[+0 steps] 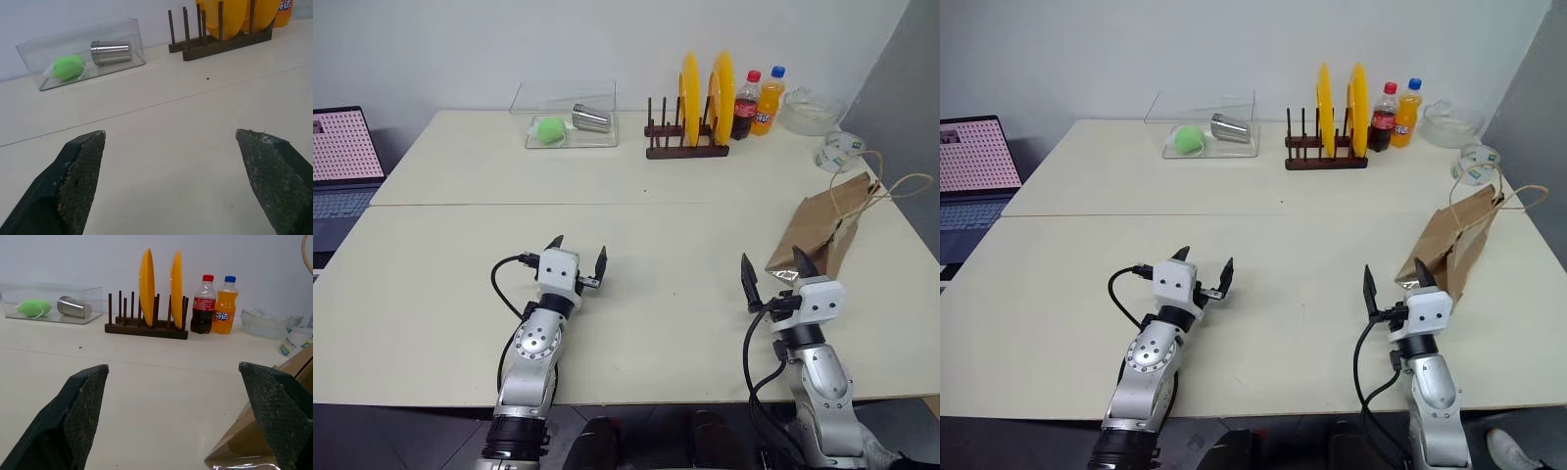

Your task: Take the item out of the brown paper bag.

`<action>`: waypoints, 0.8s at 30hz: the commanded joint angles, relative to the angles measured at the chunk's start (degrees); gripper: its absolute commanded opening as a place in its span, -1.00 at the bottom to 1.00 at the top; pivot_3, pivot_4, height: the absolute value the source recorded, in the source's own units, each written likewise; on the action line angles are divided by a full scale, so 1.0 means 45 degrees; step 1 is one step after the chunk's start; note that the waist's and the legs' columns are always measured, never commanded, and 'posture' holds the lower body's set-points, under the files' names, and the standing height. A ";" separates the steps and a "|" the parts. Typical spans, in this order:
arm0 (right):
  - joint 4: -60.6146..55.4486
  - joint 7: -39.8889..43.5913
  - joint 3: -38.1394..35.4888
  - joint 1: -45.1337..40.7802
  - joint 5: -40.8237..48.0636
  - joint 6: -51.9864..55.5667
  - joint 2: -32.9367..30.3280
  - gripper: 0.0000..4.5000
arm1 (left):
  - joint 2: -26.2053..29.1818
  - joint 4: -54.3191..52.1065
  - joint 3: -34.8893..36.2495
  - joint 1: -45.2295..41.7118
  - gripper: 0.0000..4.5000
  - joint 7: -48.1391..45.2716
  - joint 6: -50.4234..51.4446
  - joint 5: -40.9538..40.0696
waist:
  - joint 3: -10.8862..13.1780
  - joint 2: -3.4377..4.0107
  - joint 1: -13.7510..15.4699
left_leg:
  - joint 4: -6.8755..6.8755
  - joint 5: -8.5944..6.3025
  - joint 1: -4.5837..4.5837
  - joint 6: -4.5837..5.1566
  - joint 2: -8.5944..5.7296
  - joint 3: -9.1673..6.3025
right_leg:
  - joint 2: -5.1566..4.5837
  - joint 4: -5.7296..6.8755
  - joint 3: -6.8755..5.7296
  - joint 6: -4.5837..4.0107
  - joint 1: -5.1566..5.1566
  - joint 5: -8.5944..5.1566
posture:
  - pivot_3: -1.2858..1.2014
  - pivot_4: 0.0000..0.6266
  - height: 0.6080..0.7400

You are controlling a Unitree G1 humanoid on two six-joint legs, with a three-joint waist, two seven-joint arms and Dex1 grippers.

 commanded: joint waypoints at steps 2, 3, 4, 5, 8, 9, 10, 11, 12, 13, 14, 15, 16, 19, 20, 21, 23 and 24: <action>-0.0446 0.0002 0.0064 -0.0044 -0.0024 -0.0268 -0.0056 1.00 | 0.0058 -0.0555 -0.0160 0.0216 0.99 -0.0294 -0.0351 -0.0167 | 0.0000 0.0000 0.0000 | 0.0000 0.0000 0.0000 0.0000 0.0001 -0.0002 | 0.0000 0.0000 -0.0002 0.0000 0.0000 0.0000 | 0.03 -0.52 1.00; -0.0439 0.0022 0.0093 -0.0053 -0.0037 -0.0255 -0.0067 1.00 | 0.0051 -0.0607 -0.0184 0.0257 0.99 -0.0197 -0.0296 -0.0029 | 0.0000 0.0000 0.0000 | 0.0000 0.0000 0.0000 0.0000 0.0001 -0.0003 | 0.0000 0.0000 -0.0002 0.0000 0.0000 0.0000 | 0.03 -0.52 1.00; -0.0428 0.0049 0.0123 -0.0067 -0.0052 -0.0238 -0.0083 1.00 | 0.0023 -0.0624 -0.0196 0.0276 0.99 -0.0131 -0.0251 0.0034 | 0.0000 0.0000 0.0001 | -0.0001 0.0000 0.0000 0.0000 0.0001 -0.0003 | 0.0000 0.0000 -0.0002 0.0000 0.0000 0.0000 | 0.03 -0.52 1.00; -0.0417 0.0079 0.0145 -0.0078 -0.0057 -0.0226 -0.0104 1.00 | 0.0016 -0.0638 -0.0217 0.0280 0.99 -0.0121 -0.0214 0.0070 | 0.0000 0.0000 0.0002 | 0.0000 0.0000 0.0000 0.0000 0.0000 -0.0003 | 0.0000 0.0000 -0.0001 0.0000 0.0000 0.0000 | 0.03 -0.52 1.00; -0.0393 0.0132 0.0195 -0.0080 -0.0110 -0.0217 -0.0199 1.00 | 0.0024 -0.0668 -0.0232 0.0255 0.99 -0.0096 -0.0136 0.0110 | 0.0000 0.0000 0.0002 | 0.0000 0.0000 0.0000 0.0000 0.0000 -0.0002 | 0.0000 0.0000 -0.0001 0.0000 0.0000 0.0000 | 0.03 -0.52 1.00; -0.0393 0.0144 0.0225 -0.0080 -0.0138 -0.0202 -0.0236 1.00 | 0.0033 -0.0670 -0.0213 0.0233 0.99 -0.0063 -0.0094 0.0114 | 0.0000 0.0000 0.0002 | 0.0000 0.0000 0.0000 0.0000 0.0000 -0.0002 | 0.0000 0.0000 -0.0002 0.0000 0.0000 0.0000 | 0.03 -0.52 1.00; -0.0398 0.0162 0.0255 -0.0070 -0.0144 -0.0194 -0.0278 1.00 | 0.0038 -0.0684 -0.0210 0.0230 0.99 -0.0029 -0.0075 0.0129 | 0.0000 0.0000 0.0001 | 0.0000 0.0000 0.0000 0.0000 0.0000 -0.0002 | 0.0000 0.0000 -0.0002 0.0000 0.0000 0.0000 | 0.03 -0.52 1.00; -0.0405 0.0170 0.0294 -0.0066 -0.0157 -0.0191 -0.0316 1.00 | 0.0047 -0.0695 -0.0209 0.0232 0.99 -0.0005 -0.0077 0.0144 | 0.0000 0.0000 0.0001 | 0.0000 0.0000 0.0000 0.0000 0.0001 -0.0003 | 0.0000 0.0000 -0.0002 0.0000 0.0000 0.0000 | 0.03 -0.52 1.00; -0.0430 0.0174 0.0342 -0.0060 -0.0184 -0.0187 -0.0354 1.00 | 0.0051 -0.0727 -0.0209 0.0247 0.99 0.0011 -0.0061 0.0153 | 0.0000 0.0000 0.0002 | 0.0000 0.0000 0.0000 0.0000 0.0000 -0.0002 | 0.0000 0.0000 -0.0001 0.0000 0.0000 0.0000 | 0.03 -0.52 1.00; -0.0462 0.0174 0.0390 -0.0059 -0.0213 -0.0190 -0.0391 1.00 | 0.0058 -0.0765 -0.0212 0.0266 0.99 0.0017 -0.0049 0.0159 | 0.0000 0.0000 0.0001 | 0.0000 0.0000 0.0000 0.0000 0.0000 -0.0003 | 0.0000 0.0000 -0.0002 0.0000 0.0000 0.0000 | 0.03 -0.52 1.00; -0.0530 0.0193 0.0472 -0.0077 -0.0303 -0.0199 -0.0447 1.00 | 0.0081 -0.0838 -0.0203 0.0285 0.99 0.0010 -0.0027 0.0159 | 0.0000 0.0000 0.0001 | 0.0000 0.0000 0.0000 0.0000 0.0001 -0.0002 | 0.0000 0.0000 -0.0002 0.0000 0.0000 0.0000 | 0.03 -0.52 1.00; -0.0601 0.0224 0.0547 -0.0090 -0.0377 -0.0218 -0.0507 1.00 | 0.0101 -0.0929 -0.0186 0.0300 0.99 -0.0011 0.0024 0.0141 | 0.0000 0.0000 0.0001 | 0.0000 0.0000 0.0000 0.0000 0.0000 -0.0002 | 0.0000 0.0000 -0.0001 0.0000 0.0000 0.0000 | 0.03 -0.52 1.00; -0.0699 0.0243 0.0611 -0.0090 -0.0455 -0.0235 -0.0572 1.00 | 0.0122 -0.1048 -0.0162 0.0308 0.99 -0.0071 0.0083 0.0080 | 0.0000 0.0000 0.0001 | 0.0000 0.0000 0.0000 0.0000 0.0001 -0.0003 | 0.0000 0.0000 -0.0002 0.0000 0.0000 0.0000 | 0.03 -0.52 1.00; -0.1584 0.0553 0.0757 0.0033 -0.0442 -0.0002 -0.0884 1.00 | 0.0506 -0.1640 -0.0044 0.0133 0.99 -0.0730 0.0362 -0.0347 | 0.0000 0.0000 0.0001 | 0.0000 0.0000 -0.0002 0.0000 0.0001 -0.0002 | 0.0000 0.0000 -0.0002 0.0000 0.0000 0.0000 | 0.03 -0.52 1.00; -0.2046 0.0724 0.0787 0.0115 -0.0306 0.0223 -0.1036 1.00 | 0.0688 -0.1859 0.0011 0.0006 0.99 -0.1069 0.0504 -0.0622 | 0.0001 0.0001 0.0004 | 0.0000 0.0000 -0.0001 0.0000 0.0001 -0.0002 | 0.0000 0.0000 -0.0002 0.0000 0.0000 0.0000 | 0.03 -0.52 1.00; -0.2598 0.0932 0.0819 0.0249 -0.0197 0.0517 -0.1261 1.00 | 0.0956 -0.2053 0.0043 -0.0184 0.99 -0.1694 0.0603 -0.1129 | 0.0001 0.0001 0.0004 | 0.0000 0.0000 -0.0004 0.0000 0.0001 -0.0005 | 0.0000 0.0000 -0.0004 0.0000 -0.0001 -0.0001 | 0.03 -0.52 1.00; -0.3369 0.1222 0.0837 0.0507 -0.0248 0.0906 -0.1678 1.00 | 0.1375 -0.2348 -0.0002 -0.0473 0.99 -0.2832 0.0759 -0.2077 | 0.0001 0.0000 0.0007 | 0.0000 0.0000 -0.0008 0.0000 0.0001 -0.0011 | 0.0000 0.0000 -0.0009 0.0001 0.0000 -0.0001 | 0.03 -0.52 1.00; -0.3683 0.1363 0.0850 0.0691 -0.0359 0.1051 -0.1916 1.00 | 0.1607 -0.2443 -0.0086 -0.0659 0.99 -0.3513 0.0830 -0.2583 | 0.0001 0.0000 0.0007 | 0.0000 0.0000 -0.0009 0.0000 0.0001 -0.0011 | 0.0000 -0.0002 -0.0011 0.0001 0.0001 -0.0001 | 0.03 -0.52 1.00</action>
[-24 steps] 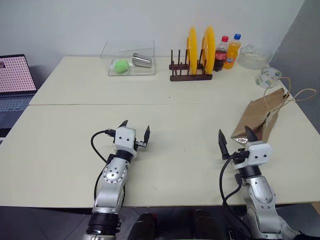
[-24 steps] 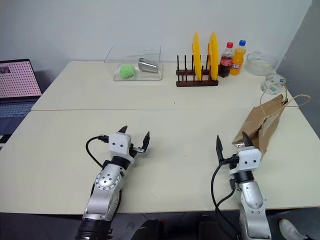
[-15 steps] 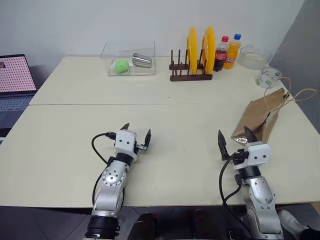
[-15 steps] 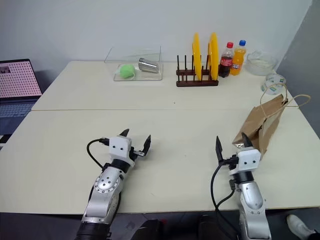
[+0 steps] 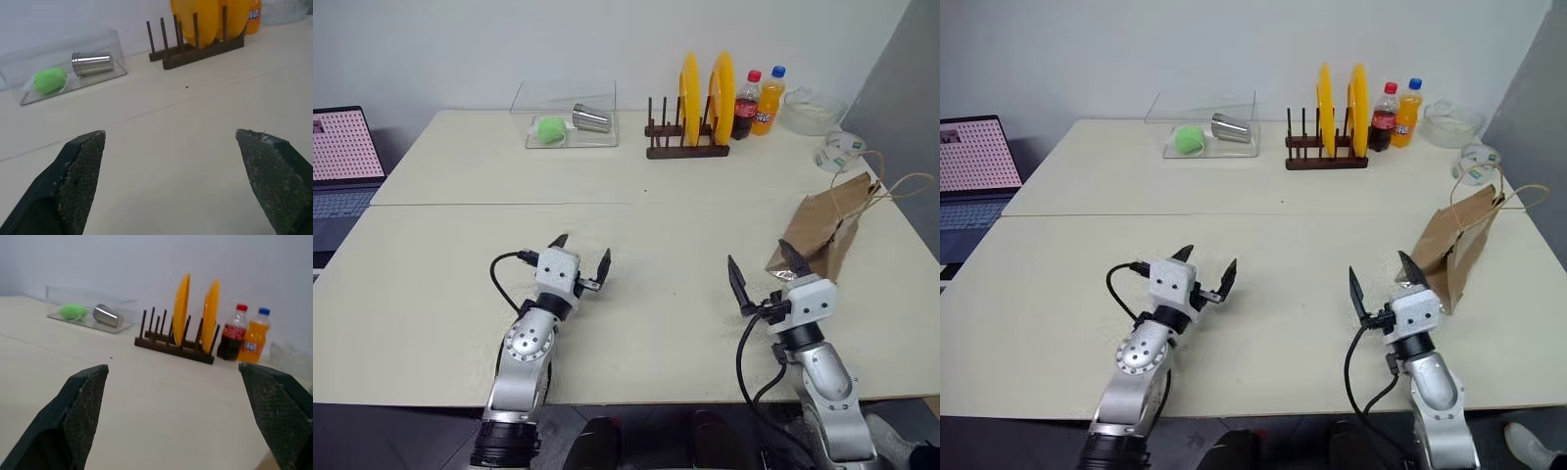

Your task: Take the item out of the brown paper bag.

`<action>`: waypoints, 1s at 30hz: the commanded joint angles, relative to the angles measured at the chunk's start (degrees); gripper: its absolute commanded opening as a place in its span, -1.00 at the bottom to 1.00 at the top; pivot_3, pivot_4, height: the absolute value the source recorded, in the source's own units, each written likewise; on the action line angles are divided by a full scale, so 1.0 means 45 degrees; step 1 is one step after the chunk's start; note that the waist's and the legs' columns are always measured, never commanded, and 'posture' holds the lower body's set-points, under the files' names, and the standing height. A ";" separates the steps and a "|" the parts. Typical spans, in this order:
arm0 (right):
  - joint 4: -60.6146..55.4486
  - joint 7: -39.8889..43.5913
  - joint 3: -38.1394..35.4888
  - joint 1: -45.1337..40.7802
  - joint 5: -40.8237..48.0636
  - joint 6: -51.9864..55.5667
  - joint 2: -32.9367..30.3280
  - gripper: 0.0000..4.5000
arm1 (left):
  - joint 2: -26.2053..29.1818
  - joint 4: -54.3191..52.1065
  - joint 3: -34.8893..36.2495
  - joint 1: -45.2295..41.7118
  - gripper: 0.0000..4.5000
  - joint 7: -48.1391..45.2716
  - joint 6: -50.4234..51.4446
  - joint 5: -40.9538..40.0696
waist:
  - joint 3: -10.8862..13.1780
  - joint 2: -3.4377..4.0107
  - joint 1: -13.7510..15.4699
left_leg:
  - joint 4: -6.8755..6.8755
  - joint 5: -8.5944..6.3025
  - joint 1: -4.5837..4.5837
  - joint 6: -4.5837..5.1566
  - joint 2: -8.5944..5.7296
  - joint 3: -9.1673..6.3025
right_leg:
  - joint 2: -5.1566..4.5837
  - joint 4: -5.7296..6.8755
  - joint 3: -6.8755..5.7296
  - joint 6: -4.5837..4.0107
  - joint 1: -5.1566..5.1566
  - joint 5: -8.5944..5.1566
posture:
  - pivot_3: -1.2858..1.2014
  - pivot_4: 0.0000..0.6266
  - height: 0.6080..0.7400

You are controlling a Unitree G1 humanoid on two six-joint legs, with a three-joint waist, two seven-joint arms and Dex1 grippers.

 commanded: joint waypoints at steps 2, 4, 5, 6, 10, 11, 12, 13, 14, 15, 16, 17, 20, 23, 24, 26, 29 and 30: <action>-0.2540 0.0444 -0.0254 0.0951 0.0143 0.1179 -0.0707 1.00 | 0.0929 -0.0956 -0.0316 -0.1485 0.99 -0.3131 0.0897 -0.2390 | 0.0000 0.0000 0.0029 | 0.0000 0.0000 0.0001 0.0000 -0.0001 0.0003 | -0.0001 -0.0005 0.0001 0.0000 0.0004 0.0000 | 0.03 -0.52 1.00; -0.3556 0.0464 -0.0486 0.1377 0.0207 0.1955 -0.0932 1.00 | 0.1343 -0.0966 -0.0633 -0.2228 0.99 -0.4364 0.1395 -0.3047 | 0.0000 0.0000 0.0032 | 0.0002 0.0000 -0.0004 0.0000 -0.0003 -0.0008 | -0.0001 -0.0007 -0.0009 0.0000 0.0005 0.0000 | 0.03 -0.52 1.00; -0.4045 0.0481 -0.0660 0.1537 0.0243 0.2387 -0.1055 1.00 | 0.1559 -0.0986 -0.0814 -0.2556 0.99 -0.4987 0.1555 -0.3290 | 0.0000 0.0000 0.0024 | 0.0002 0.0000 -0.0005 0.0001 -0.0005 -0.0006 | -0.0001 -0.0007 -0.0007 0.0000 0.0005 0.0000 | 0.03 -0.52 1.00; -0.4503 0.0412 -0.0893 0.1652 0.0238 0.2855 -0.1125 1.00 | 0.1733 -0.1006 -0.0932 -0.2847 0.99 -0.5499 0.1773 -0.3551 | 0.0000 0.0000 0.0014 | 0.0004 0.0000 -0.0006 0.0001 -0.0006 -0.0002 | -0.0001 -0.0007 -0.0003 0.0001 0.0005 0.0000 | 0.03 -0.52 1.00; -0.6386 -0.0150 -0.2522 0.1875 0.1254 0.5806 -0.1076 1.00 | 0.2316 -0.0929 -0.1199 -0.3980 0.99 -0.7017 0.3003 -0.4463 | 0.0001 0.0001 -0.0052 | 0.0001 0.0000 0.0008 0.0001 0.0006 -0.0002 | 0.0011 0.0000 -0.0001 0.0000 0.0005 -0.0001 | 0.03 -0.52 1.00; -0.6767 -0.0357 -0.3010 0.1766 0.1596 0.6604 -0.1019 1.00 | 0.2434 -0.0909 -0.1254 -0.4234 0.99 -0.7295 0.3178 -0.4541 | 0.0001 0.0002 -0.0047 | 0.0001 0.0000 0.0004 0.0001 0.0008 -0.0007 | 0.0015 0.0004 -0.0003 -0.0001 0.0005 -0.0001 | 0.03 -0.52 1.00; -0.7108 -0.0535 -0.3597 0.1559 0.2048 0.7531 -0.1053 1.00 | 0.2505 -0.0843 -0.1294 -0.4539 0.99 -0.7595 0.3390 -0.4699 | 0.0001 0.0002 -0.0049 | 0.0001 0.0000 0.0004 0.0001 0.0009 -0.0011 | 0.0017 0.0006 -0.0004 -0.0002 0.0004 -0.0002 | 0.03 -0.52 1.00; -0.7340 -0.0689 -0.4208 0.1295 0.2309 0.8585 -0.1203 1.00 | 0.2569 -0.0793 -0.1350 -0.4865 0.99 -0.7886 0.3631 -0.4871 | 0.0002 0.0001 -0.0046 | 0.0001 0.0000 0.0006 0.0001 0.0010 -0.0011 | 0.0019 0.0005 -0.0004 -0.0003 0.0004 -0.0002 | 0.03 -0.52 1.00; -0.7475 -0.0746 -0.4740 0.1045 0.2621 0.9617 -0.1413 1.00 | 0.2588 -0.0763 -0.1394 -0.5136 0.99 -0.8092 0.3827 -0.5005 | 0.0004 -0.0004 -0.0036 | 0.0003 0.0000 0.0002 0.0001 0.0009 -0.0010 | 0.0019 0.0004 -0.0003 -0.0003 0.0006 -0.0002 | 0.03 -0.52 1.00; -0.7471 -0.0880 -0.5251 0.0766 0.2707 1.0769 -0.1675 1.00 | 0.2607 -0.0768 -0.1469 -0.5386 0.99 -0.8314 0.4000 -0.5108 | 0.0004 -0.0003 -0.0026 | 0.0007 0.0000 -0.0001 0.0002 0.0005 -0.0008 | 0.0017 0.0000 -0.0003 -0.0003 0.0009 -0.0002 | 0.03 -0.52 1.00; -0.7441 -0.0952 -0.5620 0.0481 0.2849 1.1498 -0.1879 1.00 | 0.2623 -0.0795 -0.1525 -0.5544 0.99 -0.8473 0.4142 -0.5169 | 0.0005 -0.0003 -0.0019 | 0.0008 -0.0001 0.0000 0.0003 0.0002 -0.0003 | 0.0015 -0.0002 0.0001 -0.0003 0.0010 -0.0002 | 0.03 -0.52 1.00; -0.7362 -0.1097 -0.6079 -0.0057 0.3242 1.2415 -0.1982 1.00 | 0.2640 -0.0815 -0.1591 -0.5694 0.99 -0.8656 0.4249 -0.5214 | 0.0004 -0.0003 -0.0018 | 0.0009 -0.0001 -0.0004 0.0003 0.0001 -0.0004 | 0.0015 -0.0003 0.0001 -0.0004 0.0010 -0.0002 | 0.03 -0.52 1.00; -0.6934 -0.1473 -0.7201 -0.1866 0.4142 1.5106 -0.2165 1.00 | 0.2644 -0.0833 -0.1698 -0.5975 0.99 -0.9030 0.4403 -0.5258 | 0.0011 0.0009 -0.0076 | 0.0001 -0.0001 0.0000 0.0004 0.0011 -0.0001 | 0.0021 0.0002 0.0001 -0.0011 0.0001 -0.0005 | 0.03 -0.52 1.00; -0.5981 -0.1439 -0.8235 -0.4373 0.4930 1.7683 -0.2547 1.00 | 0.2544 -0.0702 -0.1674 -0.6252 0.99 -0.9153 0.4426 -0.5226 | 0.0016 0.0013 -0.0083 | -0.0001 0.0000 -0.0001 0.0004 0.0012 0.0000 | 0.0023 0.0007 0.0002 -0.0012 -0.0003 -0.0006 | 0.03 -0.52 1.00; -0.5726 -0.1427 -0.8481 -0.5099 0.5087 1.8540 -0.2685 1.00 | 0.2521 -0.0661 -0.1659 -0.6308 0.99 -0.9184 0.4413 -0.5210 | 0.0016 0.0014 -0.0070 | 0.0001 0.0000 -0.0002 0.0004 0.0012 0.0006 | 0.0023 0.0007 0.0006 -0.0012 -0.0003 -0.0005 | 0.03 -0.52 1.00; -0.5122 -0.1341 -0.8757 -0.6496 0.5183 2.0182 -0.3024 1.00 | 0.2515 -0.0617 -0.1620 -0.6343 0.99 -0.9214 0.4392 -0.5191 | 0.0016 0.0013 -0.0030 | 0.0003 0.0000 -0.0005 0.0005 0.0008 0.0008 | 0.0021 0.0002 0.0007 -0.0012 -0.0001 -0.0005 | 0.03 -0.52 1.00; -0.4276 -0.1565 -0.8566 -0.7871 0.4906 2.1177 -0.3274 1.00 | 0.2507 -0.0757 -0.1621 -0.6210 0.99 -0.9163 0.4413 -0.5189 | 0.0016 0.0014 -0.0030 | -0.0003 -0.0001 -0.0015 0.0006 0.0007 0.0004 | 0.0021 -0.0003 0.0002 -0.0013 -0.0008 -0.0005 | 0.03 -0.52 1.00; -0.4137 -0.1613 -0.8442 -0.8055 0.4800 2.1259 -0.3291 1.00 | 0.2501 -0.0806 -0.1628 -0.6171 0.99 -0.9147 0.4416 -0.5184 | 0.0016 0.0014 -0.0030 | -0.0007 -0.0001 -0.0026 0.0006 0.0008 0.0003 | 0.0020 -0.0004 0.0000 -0.0014 -0.0018 -0.0005 | 0.03 -0.52 1.00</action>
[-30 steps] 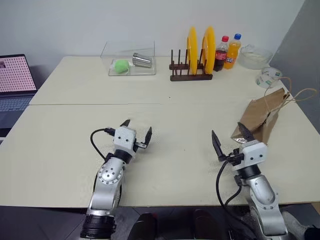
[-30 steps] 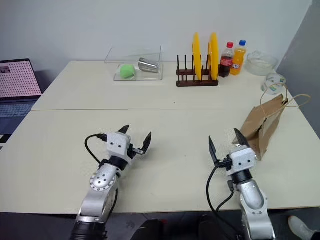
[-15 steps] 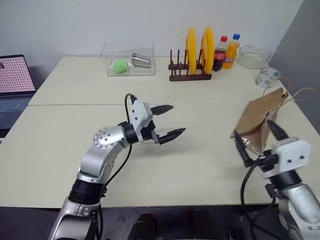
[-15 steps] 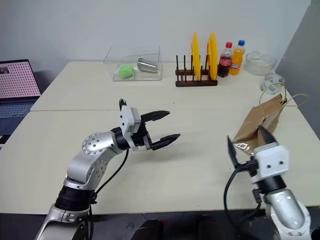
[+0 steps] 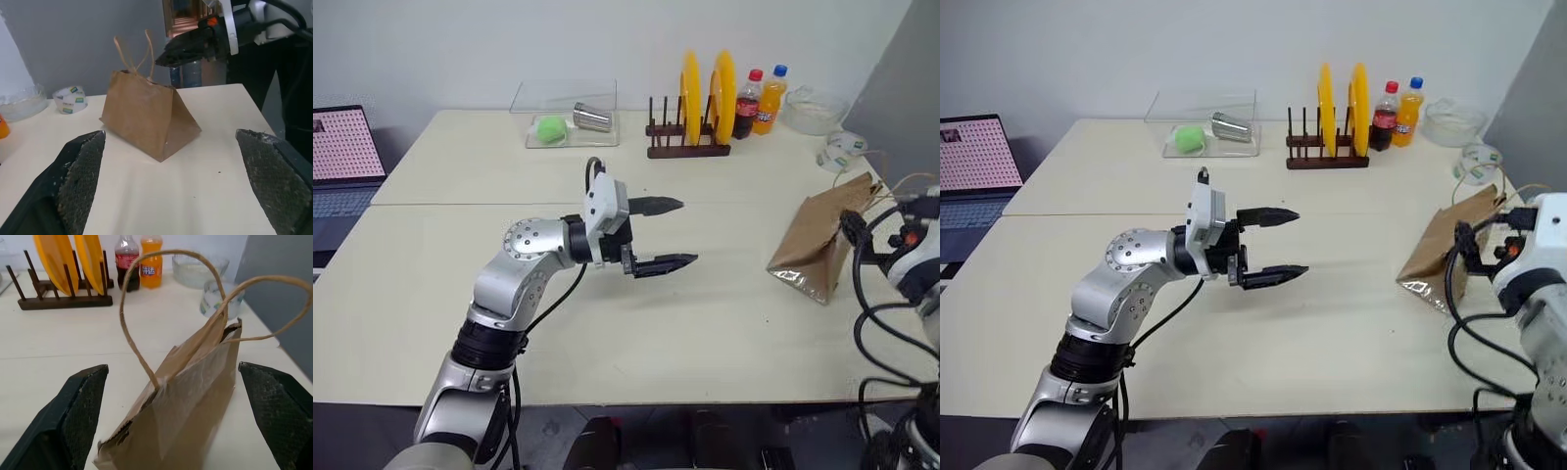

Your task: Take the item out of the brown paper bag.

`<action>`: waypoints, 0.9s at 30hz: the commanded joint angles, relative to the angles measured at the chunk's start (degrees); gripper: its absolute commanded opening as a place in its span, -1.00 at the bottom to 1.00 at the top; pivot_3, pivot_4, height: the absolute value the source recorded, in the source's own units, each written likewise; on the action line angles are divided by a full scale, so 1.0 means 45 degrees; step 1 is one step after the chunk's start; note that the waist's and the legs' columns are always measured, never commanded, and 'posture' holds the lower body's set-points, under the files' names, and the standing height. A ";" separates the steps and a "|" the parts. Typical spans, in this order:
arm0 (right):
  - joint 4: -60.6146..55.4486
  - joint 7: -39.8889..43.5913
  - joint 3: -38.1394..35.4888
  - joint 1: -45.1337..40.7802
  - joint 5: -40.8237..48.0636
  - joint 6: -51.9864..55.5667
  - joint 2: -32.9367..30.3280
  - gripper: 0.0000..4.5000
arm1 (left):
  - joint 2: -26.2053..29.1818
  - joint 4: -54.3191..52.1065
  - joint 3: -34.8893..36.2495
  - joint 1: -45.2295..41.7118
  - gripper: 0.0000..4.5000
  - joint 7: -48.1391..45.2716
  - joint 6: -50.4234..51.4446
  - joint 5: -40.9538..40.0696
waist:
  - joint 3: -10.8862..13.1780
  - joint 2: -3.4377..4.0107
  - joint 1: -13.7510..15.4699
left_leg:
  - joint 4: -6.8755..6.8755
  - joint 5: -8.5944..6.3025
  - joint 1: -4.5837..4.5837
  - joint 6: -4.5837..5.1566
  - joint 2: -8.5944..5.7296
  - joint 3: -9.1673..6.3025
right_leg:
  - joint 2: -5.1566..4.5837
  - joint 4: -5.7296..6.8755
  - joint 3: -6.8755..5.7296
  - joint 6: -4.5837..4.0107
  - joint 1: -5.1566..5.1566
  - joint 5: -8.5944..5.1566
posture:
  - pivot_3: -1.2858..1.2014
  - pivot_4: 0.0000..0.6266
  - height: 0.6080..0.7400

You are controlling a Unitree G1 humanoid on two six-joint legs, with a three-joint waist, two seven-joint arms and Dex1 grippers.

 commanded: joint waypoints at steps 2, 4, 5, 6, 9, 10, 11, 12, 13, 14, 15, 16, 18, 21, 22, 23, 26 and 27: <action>0.0395 -0.0342 0.0190 -0.0861 -0.0392 0.0822 -0.0081 1.00 | -0.0004 -0.0427 0.0153 0.0023 0.99 0.0026 -0.0022 -0.0144 | 0.0000 0.0000 -0.0003 | -0.0011 -0.0001 -0.0006 0.0001 0.0000 -0.0001 | -0.0002 -0.0002 -0.0001 -0.0005 -0.0011 -0.0003 | 0.03 -0.52 1.00; 0.0579 -0.0560 0.0376 -0.1032 -0.0626 0.0754 0.0086 1.00 | -0.0005 -0.0457 0.0148 0.0056 0.99 0.0060 -0.0037 -0.0123 | 0.0000 0.0000 -0.0005 | -0.0015 -0.0001 -0.0014 0.0001 0.0000 0.0003 | -0.0003 -0.0004 0.0002 -0.0005 -0.0022 -0.0003 | 0.03 -0.52 1.00; 0.0715 -0.0657 0.0507 -0.1073 -0.0750 0.0591 0.0152 1.00 | -0.0001 -0.0460 0.0144 0.0065 0.99 0.0065 -0.0047 -0.0109 | 0.0000 0.0000 -0.0003 | -0.0016 -0.0001 -0.0014 0.0001 0.0000 0.0003 | -0.0004 -0.0004 0.0002 -0.0005 -0.0023 -0.0003 | 0.03 -0.52 1.00; 0.0829 -0.0716 0.0587 -0.1156 -0.0849 0.0526 0.0247 1.00 | 0.0005 -0.0459 0.0136 0.0069 0.99 0.0062 -0.0060 -0.0094 | 0.0000 0.0000 -0.0004 | -0.0016 -0.0001 -0.0015 0.0001 0.0000 0.0003 | -0.0004 -0.0004 0.0002 -0.0005 -0.0024 -0.0003 | 0.03 -0.52 1.00; 0.1108 -0.0894 0.0934 -0.1380 -0.1096 0.0260 0.0440 1.00 | 0.0012 -0.0442 0.0114 0.0097 0.99 0.0027 -0.0115 -0.0062 | 0.0000 0.0000 -0.0010 | -0.0014 0.0000 -0.0012 0.0000 -0.0002 0.0008 | -0.0006 0.0001 0.0005 -0.0005 -0.0023 -0.0003 | 0.03 -0.52 1.00; 0.1226 -0.0956 0.1083 -0.1414 -0.1207 0.0112 0.0468 1.00 | 0.0009 -0.0423 0.0100 0.0094 0.99 0.0008 -0.0128 -0.0054 | 0.0000 0.0001 -0.0024 | -0.0013 0.0000 -0.0012 0.0000 -0.0001 0.0008 | -0.0006 0.0002 0.0005 -0.0005 -0.0023 -0.0003 | 0.03 -0.52 1.00; 0.1322 -0.0982 0.1189 -0.1426 -0.1312 0.0010 0.0490 1.00 | 0.0005 -0.0398 0.0082 0.0084 0.99 -0.0016 -0.0147 -0.0039 | 0.0000 0.0001 -0.0025 | -0.0013 0.0000 -0.0010 0.0000 -0.0001 0.0011 | -0.0006 0.0003 0.0007 -0.0005 -0.0024 -0.0003 | 0.03 -0.52 1.00; 0.1418 -0.1060 0.1238 -0.1458 -0.1420 -0.0047 0.0563 1.00 | -0.0009 -0.0370 0.0070 0.0071 0.99 -0.0023 -0.0163 -0.0026 | 0.0000 0.0001 -0.0023 | -0.0014 0.0000 -0.0010 0.0000 -0.0001 0.0010 | -0.0006 0.0004 0.0006 -0.0005 -0.0024 -0.0003 | 0.03 -0.52 1.00; 0.1506 -0.1137 0.1285 -0.1466 -0.1513 -0.0118 0.0615 1.00 | -0.0025 -0.0345 0.0059 0.0056 0.99 -0.0030 -0.0179 -0.0016 | 0.0000 0.0001 -0.0023 | -0.0014 0.0000 -0.0011 0.0000 -0.0001 0.0006 | -0.0006 0.0004 0.0004 -0.0005 -0.0024 -0.0003 | 0.03 -0.52 1.00; 0.1615 -0.1188 0.1349 -0.1476 -0.1594 -0.0186 0.0660 1.00 | -0.0042 -0.0322 0.0046 0.0040 0.99 -0.0044 -0.0193 -0.0008 | 0.0000 0.0001 -0.0023 | -0.0014 0.0000 -0.0011 0.0000 -0.0001 0.0006 | -0.0005 0.0003 0.0003 -0.0005 -0.0024 -0.0003 | 0.03 -0.52 1.00; 0.1689 -0.1209 0.1398 -0.1485 -0.1663 -0.0236 0.0692 1.00 | -0.0054 -0.0308 0.0038 0.0029 0.99 -0.0053 -0.0201 -0.0004 | 0.0000 0.0001 -0.0023 | -0.0014 0.0000 -0.0011 0.0000 -0.0001 0.0008 | -0.0006 0.0003 0.0004 -0.0005 -0.0024 -0.0003 | 0.03 -0.52 1.00; 0.1843 -0.1249 0.1456 -0.1547 -0.1752 -0.0283 0.0719 1.00 | -0.0078 -0.0285 0.0020 0.0009 0.99 -0.0060 -0.0210 0.0006 | 0.0000 0.0001 -0.0022 | -0.0014 0.0000 -0.0011 0.0000 -0.0001 0.0008 | -0.0006 0.0003 0.0005 -0.0005 -0.0024 -0.0003 | 0.03 -0.52 1.00; 0.2227 -0.1321 0.1490 -0.1761 -0.1879 -0.0264 0.0765 1.00 | -0.0113 -0.0245 -0.0020 -0.0019 0.99 -0.0111 -0.0245 0.0028 | 0.0001 0.0001 -0.0025 | -0.0013 0.0000 -0.0011 0.0000 -0.0002 0.0009 | -0.0006 0.0003 0.0006 -0.0005 -0.0024 -0.0003 | 0.03 -0.52 1.00; 0.2953 -0.1386 0.1530 -0.2223 -0.2027 -0.0026 0.0685 1.00 | -0.0154 -0.0190 -0.0068 -0.0051 0.99 -0.0164 -0.0286 0.0072 | 0.0001 0.0003 -0.0034 | -0.0014 0.0000 -0.0010 0.0000 -0.0001 0.0011 | -0.0006 0.0004 0.0006 -0.0005 -0.0025 -0.0003 | 0.03 -0.52 1.00; 0.3235 -0.1364 0.1557 -0.2475 -0.2057 0.0176 0.0619 1.00 | -0.0174 -0.0201 -0.0073 -0.0050 0.99 -0.0160 -0.0290 0.0084 | 0.0001 0.0003 -0.0034 | -0.0014 0.0000 -0.0010 0.0000 -0.0001 0.0013 | -0.0006 0.0005 0.0007 -0.0005 -0.0028 -0.0003 | 0.03 -0.52 1.00; 0.3455 -0.1339 0.1555 -0.2702 -0.2087 0.0353 0.0593 1.00 | -0.0188 -0.0218 -0.0077 -0.0044 0.99 -0.0162 -0.0288 0.0098 | 0.0001 0.0003 -0.0035 | -0.0014 0.0000 -0.0010 0.0000 -0.0001 0.0012 | -0.0006 0.0005 0.0007 -0.0005 -0.0027 -0.0003 | 0.03 -0.52 1.00; 0.4034 -0.1329 0.1423 -0.3328 -0.2208 0.0912 0.0686 1.00 | -0.0215 -0.0240 -0.0095 -0.0018 0.99 -0.0172 -0.0302 0.0154 | 0.0001 0.0003 -0.0036 | -0.0014 0.0000 -0.0010 0.0000 -0.0001 0.0013 | -0.0005 0.0006 0.0008 -0.0005 -0.0028 -0.0003 | 0.03 -0.52 1.00; 0.4242 -0.1326 0.1392 -0.3494 -0.2248 0.1075 0.0700 1.00 | -0.0226 -0.0266 -0.0104 -0.0005 0.99 -0.0165 -0.0292 0.0164 | 0.0002 0.0003 -0.0034 | -0.0015 0.0000 -0.0010 0.0000 -0.0001 0.0011 | -0.0005 0.0006 0.0007 -0.0006 -0.0029 -0.0003 | 0.03 -0.52 1.00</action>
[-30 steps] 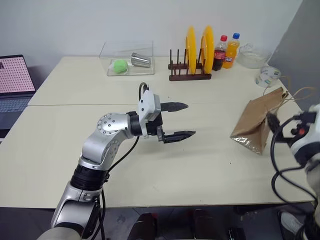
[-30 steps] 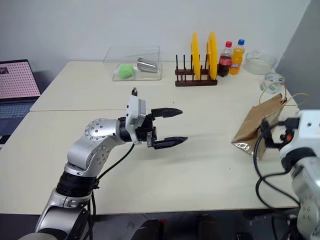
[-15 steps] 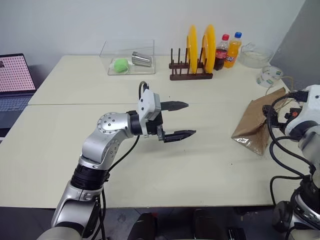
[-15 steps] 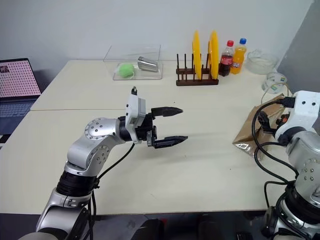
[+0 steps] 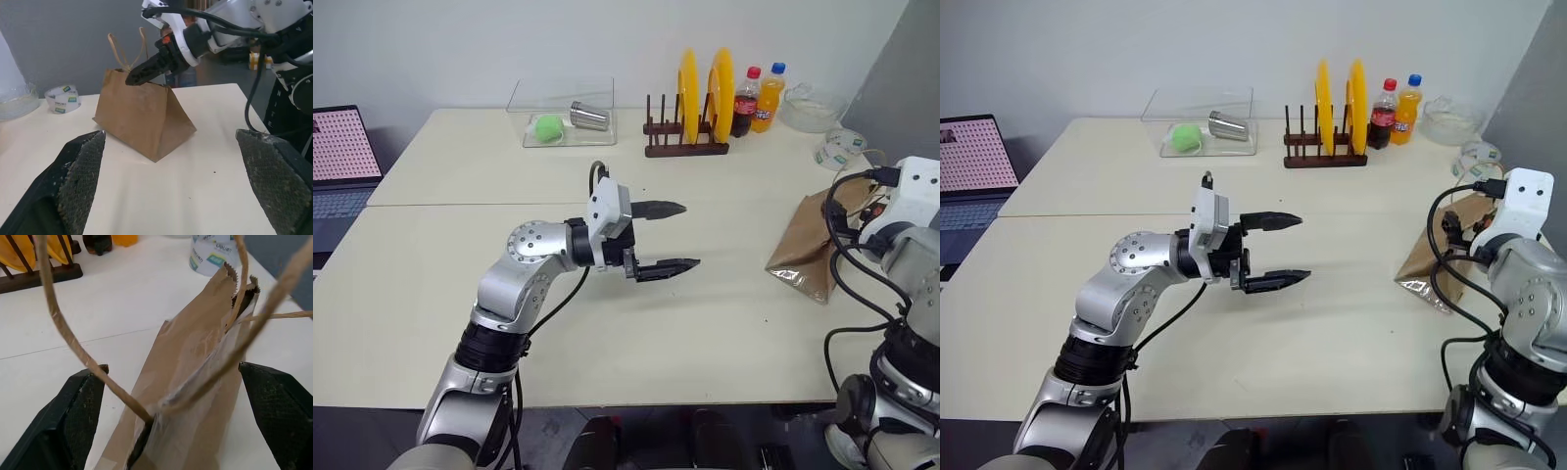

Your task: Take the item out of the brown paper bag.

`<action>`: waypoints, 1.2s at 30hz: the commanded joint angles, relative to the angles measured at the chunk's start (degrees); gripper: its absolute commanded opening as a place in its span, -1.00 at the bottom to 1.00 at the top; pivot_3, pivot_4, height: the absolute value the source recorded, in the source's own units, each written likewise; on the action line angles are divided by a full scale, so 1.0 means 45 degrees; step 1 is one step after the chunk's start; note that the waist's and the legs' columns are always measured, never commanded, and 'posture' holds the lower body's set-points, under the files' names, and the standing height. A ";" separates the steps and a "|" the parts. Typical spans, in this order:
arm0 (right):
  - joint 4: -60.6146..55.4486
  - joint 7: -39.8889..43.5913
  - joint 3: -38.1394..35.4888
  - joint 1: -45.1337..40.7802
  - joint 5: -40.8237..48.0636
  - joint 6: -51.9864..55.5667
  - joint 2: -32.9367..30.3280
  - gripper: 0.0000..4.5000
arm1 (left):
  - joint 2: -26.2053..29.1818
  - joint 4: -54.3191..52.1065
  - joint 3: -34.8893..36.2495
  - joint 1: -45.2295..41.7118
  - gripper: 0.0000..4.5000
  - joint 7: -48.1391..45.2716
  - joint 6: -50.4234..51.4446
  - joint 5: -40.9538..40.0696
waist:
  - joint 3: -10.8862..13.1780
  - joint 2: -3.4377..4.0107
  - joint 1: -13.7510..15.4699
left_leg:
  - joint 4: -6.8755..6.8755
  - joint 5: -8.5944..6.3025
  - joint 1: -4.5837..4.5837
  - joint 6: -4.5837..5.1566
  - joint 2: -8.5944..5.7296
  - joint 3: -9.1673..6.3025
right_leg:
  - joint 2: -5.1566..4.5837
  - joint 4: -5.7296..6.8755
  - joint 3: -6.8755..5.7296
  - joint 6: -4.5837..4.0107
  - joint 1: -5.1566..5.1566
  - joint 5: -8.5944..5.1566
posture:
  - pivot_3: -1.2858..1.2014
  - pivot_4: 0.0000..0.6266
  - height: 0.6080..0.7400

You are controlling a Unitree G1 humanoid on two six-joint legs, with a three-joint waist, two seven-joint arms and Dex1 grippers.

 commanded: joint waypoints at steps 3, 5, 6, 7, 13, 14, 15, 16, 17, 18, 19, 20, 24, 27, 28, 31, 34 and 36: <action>0.0724 -0.0035 -0.0228 -0.0854 -0.0274 0.0649 -0.0077 1.00 | -0.0079 -0.0307 -0.0024 -0.0093 0.99 0.0027 -0.0195 0.0051 | 0.0000 0.0000 0.0006 | 0.0000 0.0000 -0.0001 0.0000 -0.0001 0.0000 | 0.0000 -0.0001 0.0000 0.0000 0.0000 0.0000 | 0.03 -0.52 1.00; 0.1110 -0.0029 -0.0219 -0.0965 -0.0361 0.0599 -0.0146 1.00 | -0.0092 -0.0330 -0.0034 -0.0081 0.99 0.0047 -0.0192 0.0074 | 0.0000 0.0001 0.0007 | 0.0000 0.0000 -0.0002 0.0000 -0.0001 0.0000 | 0.0000 -0.0002 0.0000 0.0000 0.0000 0.0000 | 0.03 -0.52 1.00; 0.1285 -0.0025 -0.0209 -0.1004 -0.0403 0.0561 -0.0180 1.00 | -0.0099 -0.0342 -0.0035 -0.0075 0.99 0.0059 -0.0192 0.0088 | 0.0001 0.0001 0.0005 | 0.0000 0.0000 -0.0002 0.0000 -0.0001 0.0002 | -0.0001 -0.0002 0.0001 0.0000 0.0000 0.0000 | 0.03 -0.52 1.00; 0.1463 -0.0013 -0.0204 -0.1033 -0.0452 0.0511 -0.0215 1.00 | -0.0106 -0.0356 -0.0034 -0.0069 0.99 0.0071 -0.0189 0.0100 | 0.0001 0.0001 0.0003 | 0.0000 0.0000 -0.0002 0.0000 -0.0001 0.0002 | -0.0001 -0.0002 0.0001 0.0000 0.0000 0.0000 | 0.03 -0.52 1.00; 0.2117 0.0069 -0.0334 -0.1236 -0.0682 0.0375 -0.0283 0.47 | -0.0110 -0.0506 0.0041 -0.0031 1.00 0.0042 0.0064 -0.0128 | 0.0001 0.0001 0.0001 | 0.0000 0.0000 -0.0002 0.0000 -0.0001 0.0003 | 0.0000 -0.0001 0.0002 0.0000 -0.0001 0.0000 | 0.03 -0.52 1.00; 0.2200 0.0087 -0.0391 -0.1277 -0.0688 0.0372 -0.0277 0.30 | -0.0083 -0.0540 0.0062 -0.0025 1.00 -0.0020 0.0175 -0.0235 | 0.0001 0.0002 0.0000 | 0.0000 0.0000 -0.0002 0.0000 -0.0001 0.0004 | 0.0000 -0.0001 0.0002 0.0000 -0.0001 0.0000 | 0.03 -0.52 1.00; 0.2278 0.0108 -0.0423 -0.1303 -0.0693 0.0354 -0.0284 0.13 | -0.0052 -0.0561 0.0074 -0.0022 1.00 -0.0088 0.0273 -0.0329 | 0.0001 0.0002 0.0000 | 0.0000 0.0000 -0.0002 0.0000 -0.0001 0.0005 | 0.0000 -0.0001 0.0003 0.0000 -0.0001 0.0000 | 0.03 -0.52 1.00; 0.2352 0.0134 -0.0445 -0.1320 -0.0694 0.0334 -0.0296 -0.03 | -0.0017 -0.0570 0.0079 -0.0025 1.00 -0.0167 0.0367 -0.0422 | 0.0001 0.0002 -0.0001 | 0.0000 0.0000 -0.0002 0.0000 -0.0001 0.0005 | 0.0000 -0.0001 0.0003 0.0000 -0.0002 0.0000 | 0.03 -0.52 1.00; 0.2411 0.0156 -0.0458 -0.1330 -0.0701 0.0318 -0.0305 -0.20 | 0.0007 -0.0572 0.0087 -0.0034 1.00 -0.0234 0.0474 -0.0516 | 0.0001 0.0002 -0.0002 | 0.0000 0.0000 -0.0002 0.0000 -0.0001 0.0004 | 0.0000 0.0000 0.0002 0.0000 -0.0001 0.0000 | 0.03 -0.52 1.00; 0.2447 0.0184 -0.0461 -0.1334 -0.0717 0.0301 -0.0312 -0.36 | 0.0017 -0.0572 0.0099 -0.0047 1.00 -0.0274 0.0556 -0.0579 | 0.0001 0.0002 -0.0005 | 0.0000 0.0000 -0.0002 0.0000 -0.0001 0.0005 | 0.0000 0.0000 0.0002 0.0000 -0.0001 0.0000 | 0.03 -0.52 1.00; 0.2443 0.0212 -0.0482 -0.1346 -0.0727 0.0340 -0.0303 -0.53 | 0.0043 -0.0599 0.0106 -0.0051 1.00 -0.0326 0.0609 -0.0624 | 0.0001 0.0002 -0.0010 | 0.0000 0.0000 -0.0001 0.0000 -0.0001 0.0005 | 0.0000 0.0000 0.0003 0.0000 -0.0001 0.0000 | 0.03 -0.52 1.00; 0.2472 0.0244 -0.0540 -0.1362 -0.0733 0.0385 -0.0306 -0.70 | 0.0081 -0.0619 0.0071 -0.0072 1.00 -0.0434 0.0619 -0.0635 | 0.0001 0.0002 -0.0021 | 0.0000 0.0000 -0.0001 0.0000 -0.0001 0.0007 | 0.0000 0.0000 0.0004 0.0000 -0.0001 0.0000 | 0.03 -0.52 1.00; 0.2525 0.0555 -0.0504 -0.1301 -0.0680 0.0308 -0.0534 -0.99 | 0.0120 -0.0523 0.0048 -0.0217 1.00 -0.0669 0.0649 -0.0661 | 0.0002 0.0003 -0.0080 | 0.0000 0.0000 0.0001 0.0000 0.0000 0.0009 | 0.0000 0.0002 0.0004 0.0000 -0.0001 0.0000 | 0.03 -0.52 1.00; 0.2282 0.1448 0.0139 -0.0990 -0.0232 -0.0029 -0.1202 -0.99 | 0.0236 -0.0404 0.0181 -0.0276 1.00 -0.0819 0.0769 -0.0709 | 0.0007 0.0011 -0.0095 | 0.0000 0.0000 0.0000 0.0001 0.0000 0.0009 | 0.0000 0.0003 0.0004 0.0000 -0.0002 0.0000 | 0.03 -0.52 1.00; 0.2174 0.1776 0.0429 -0.0859 -0.0091 -0.0187 -0.1447 -0.99 | 0.0303 -0.0384 0.0216 -0.0262 1.00 -0.0869 0.0808 -0.0719 | 0.0009 0.0015 -0.0095 | 0.0000 0.0000 0.0000 0.0001 0.0000 0.0011 | 0.0000 0.0002 0.0005 0.0000 -0.0002 0.0000 | 0.03 -0.52 1.00; 0.1843 0.3564 0.2011 -0.0156 0.0637 -0.1517 -0.2732 -0.99 | 0.0610 -0.0449 0.0356 -0.0102 1.00 -0.0997 0.0995 -0.0789 | 0.0030 0.0035 -0.0120 | -0.0002 -0.0001 -0.0004 0.0002 -0.0001 0.0010 | 0.0000 -0.0006 0.0004 0.0001 -0.0002 -0.0001 | 0.03 -0.52 1.00; 0.2244 0.5886 0.3997 0.0136 0.0794 -0.4314 -0.4120 -0.99 | 0.1014 -0.0915 0.0628 0.0309 1.00 -0.0881 0.1630 -0.1236 | 0.0049 0.0046 -0.0242 | -0.0003 -0.0001 -0.0005 0.0002 0.0000 0.0015 | 0.0000 -0.0010 0.0006 0.0003 -0.0002 -0.0001 | 0.03 -0.52 1.00; 0.2930 0.6928 0.5117 -0.0071 0.0480 -0.6133 -0.4605 -0.99 | 0.1321 -0.1252 0.0810 0.0649 1.00 -0.0821 0.1949 -0.1420 | 0.0076 0.0049 -0.0356 | -0.0003 -0.0001 -0.0003 0.0002 0.0002 0.0024 | 0.0000 -0.0010 0.0012 0.0004 -0.0004 -0.0002 | 0.03 -0.52 1.00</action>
